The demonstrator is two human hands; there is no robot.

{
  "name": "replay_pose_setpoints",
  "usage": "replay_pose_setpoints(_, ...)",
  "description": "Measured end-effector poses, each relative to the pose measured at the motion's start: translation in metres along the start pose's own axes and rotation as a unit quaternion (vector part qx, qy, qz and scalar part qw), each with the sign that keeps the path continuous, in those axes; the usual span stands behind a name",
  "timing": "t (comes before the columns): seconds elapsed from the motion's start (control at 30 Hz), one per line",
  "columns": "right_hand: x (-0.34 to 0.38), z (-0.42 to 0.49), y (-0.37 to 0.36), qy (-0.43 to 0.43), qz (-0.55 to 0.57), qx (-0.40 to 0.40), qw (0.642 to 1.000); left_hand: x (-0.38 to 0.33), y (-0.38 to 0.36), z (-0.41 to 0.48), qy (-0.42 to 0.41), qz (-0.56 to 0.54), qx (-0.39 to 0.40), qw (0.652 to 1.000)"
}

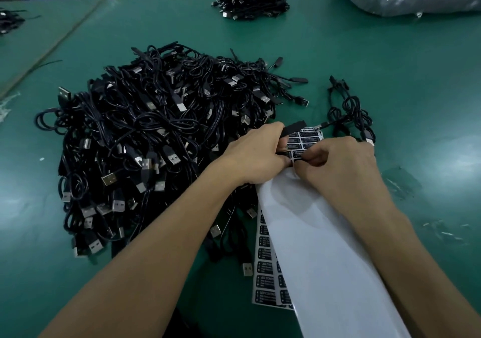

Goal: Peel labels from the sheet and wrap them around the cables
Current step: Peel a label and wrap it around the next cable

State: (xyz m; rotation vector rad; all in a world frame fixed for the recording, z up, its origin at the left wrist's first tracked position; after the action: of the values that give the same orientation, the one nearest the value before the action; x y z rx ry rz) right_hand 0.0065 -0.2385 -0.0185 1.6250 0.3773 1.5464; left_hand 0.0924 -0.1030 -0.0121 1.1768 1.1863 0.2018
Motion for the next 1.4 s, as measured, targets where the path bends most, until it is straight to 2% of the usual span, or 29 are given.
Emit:
replay_pose_setpoints(0.37,0.007,-0.004,0.004,-0.017,0.000,0.006,1.000,0.002,-0.001,-0.001,0.007,-0.039,-0.008,0.999)
replay_pose_setpoints(0.8,0.023,-0.013,-0.010,0.013,-0.163,-0.002,0.987,0.003,-0.002,0.002,0.022,-0.068,0.003,0.997)
replay_pose_setpoints(1.0,0.025,-0.014,-0.007,0.031,-0.133,-0.001,0.991,0.005,-0.002,0.002,0.025,-0.091,0.011,0.996)
replay_pose_setpoints(1.4,0.015,-0.008,-0.002,0.014,-0.061,0.006,0.998,0.005,-0.003,0.002,0.022,-0.104,0.007,0.994)
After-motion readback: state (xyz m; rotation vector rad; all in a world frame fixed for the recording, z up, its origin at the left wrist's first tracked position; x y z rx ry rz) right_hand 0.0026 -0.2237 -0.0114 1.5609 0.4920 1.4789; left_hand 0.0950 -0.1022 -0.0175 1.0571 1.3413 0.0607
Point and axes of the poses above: each hand's wrist, its own z-axis towards the middle knuckle, its own y-axis out of the back of the hand, x = y × z, the point moved 2 cm from there along z, towards the middle knuckle, and after that the axes turned 2 degrees about z, right-handed, at the moved point
